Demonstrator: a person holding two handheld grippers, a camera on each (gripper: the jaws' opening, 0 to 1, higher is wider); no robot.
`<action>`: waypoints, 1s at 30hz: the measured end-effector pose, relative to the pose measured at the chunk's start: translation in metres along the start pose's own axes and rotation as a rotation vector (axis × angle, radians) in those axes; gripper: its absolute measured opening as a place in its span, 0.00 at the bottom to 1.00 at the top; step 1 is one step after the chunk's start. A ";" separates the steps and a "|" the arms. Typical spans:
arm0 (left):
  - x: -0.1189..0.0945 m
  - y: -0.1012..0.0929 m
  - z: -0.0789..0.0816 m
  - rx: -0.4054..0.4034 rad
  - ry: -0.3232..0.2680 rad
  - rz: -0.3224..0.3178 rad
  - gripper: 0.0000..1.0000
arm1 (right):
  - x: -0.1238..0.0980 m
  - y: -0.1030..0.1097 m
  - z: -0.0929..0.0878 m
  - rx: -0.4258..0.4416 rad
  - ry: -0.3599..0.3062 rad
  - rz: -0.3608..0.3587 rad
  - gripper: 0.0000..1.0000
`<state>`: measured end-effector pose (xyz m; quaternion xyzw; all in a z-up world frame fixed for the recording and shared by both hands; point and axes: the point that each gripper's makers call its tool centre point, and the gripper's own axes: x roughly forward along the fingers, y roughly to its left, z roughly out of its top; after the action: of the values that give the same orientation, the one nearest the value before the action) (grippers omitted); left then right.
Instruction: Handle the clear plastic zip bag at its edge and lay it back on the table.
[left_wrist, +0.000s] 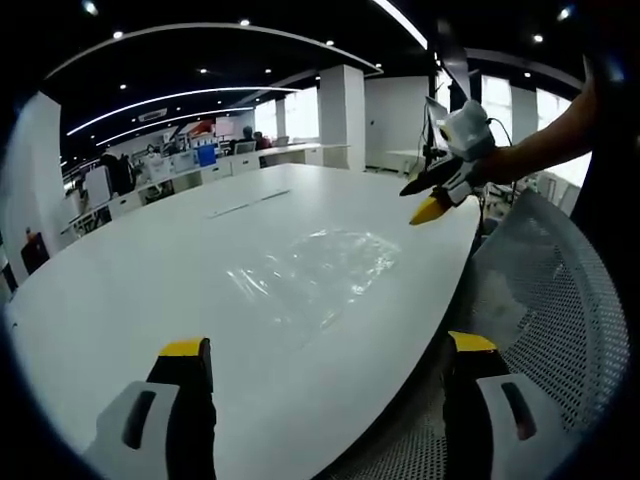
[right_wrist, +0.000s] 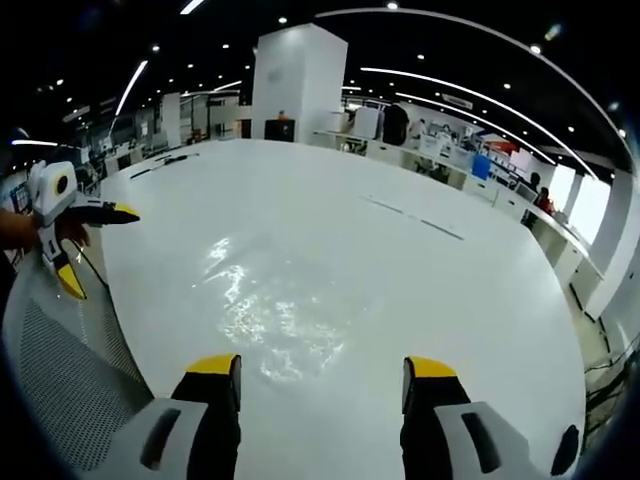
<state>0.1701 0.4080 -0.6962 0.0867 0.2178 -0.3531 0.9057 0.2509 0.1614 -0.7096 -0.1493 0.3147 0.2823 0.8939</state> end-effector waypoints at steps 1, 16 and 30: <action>0.000 0.000 0.000 0.000 0.000 0.000 0.96 | 0.002 0.000 -0.002 0.001 0.001 0.001 0.63; 0.000 -0.002 0.000 0.003 0.006 -0.006 0.95 | 0.018 0.002 -0.011 0.032 0.038 0.015 0.61; 0.000 -0.002 -0.004 0.005 0.020 -0.014 0.93 | 0.031 -0.003 -0.020 0.082 0.056 -0.009 0.53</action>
<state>0.1672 0.4073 -0.6995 0.0909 0.2267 -0.3589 0.9008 0.2629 0.1629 -0.7443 -0.1219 0.3502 0.2610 0.8913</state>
